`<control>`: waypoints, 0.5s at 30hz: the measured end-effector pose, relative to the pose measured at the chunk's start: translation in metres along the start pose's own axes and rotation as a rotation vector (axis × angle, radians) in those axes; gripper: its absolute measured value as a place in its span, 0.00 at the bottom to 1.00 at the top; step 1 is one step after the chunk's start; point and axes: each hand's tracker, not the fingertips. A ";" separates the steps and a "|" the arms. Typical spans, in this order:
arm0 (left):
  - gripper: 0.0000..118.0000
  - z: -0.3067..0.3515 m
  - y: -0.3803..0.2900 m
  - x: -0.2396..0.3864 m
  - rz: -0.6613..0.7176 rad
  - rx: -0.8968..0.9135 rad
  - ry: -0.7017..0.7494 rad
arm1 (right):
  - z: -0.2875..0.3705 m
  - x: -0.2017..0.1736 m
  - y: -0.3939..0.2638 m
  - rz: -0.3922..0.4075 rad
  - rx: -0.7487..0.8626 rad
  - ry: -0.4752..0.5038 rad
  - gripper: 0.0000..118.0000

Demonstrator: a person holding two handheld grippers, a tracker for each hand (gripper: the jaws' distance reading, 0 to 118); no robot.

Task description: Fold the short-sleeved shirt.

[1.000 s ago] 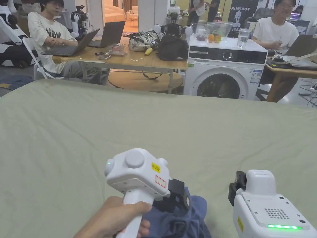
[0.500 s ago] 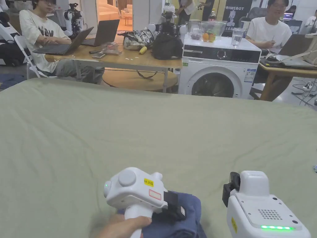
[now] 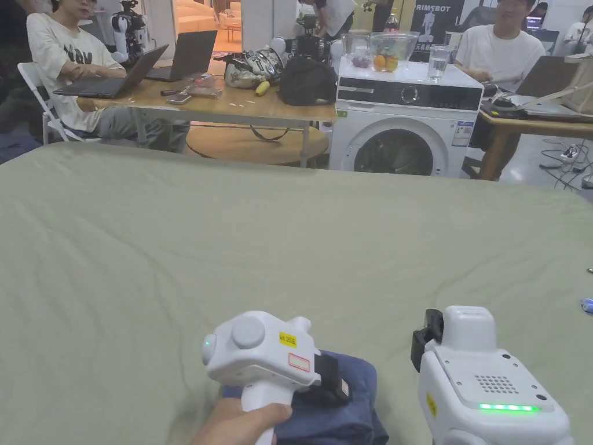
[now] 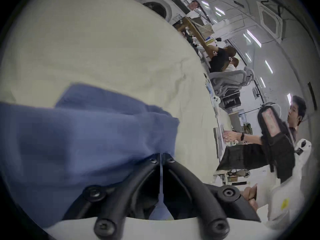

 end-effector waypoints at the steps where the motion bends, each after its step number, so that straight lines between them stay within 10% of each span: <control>1: 0.00 0.015 0.000 0.003 -0.030 0.055 0.021 | -0.001 -0.001 0.000 -0.003 0.006 0.000 0.00; 15: 0.00 0.150 -0.073 -0.005 -0.475 0.960 0.517 | -0.010 -0.023 0.010 -0.040 0.084 0.020 0.00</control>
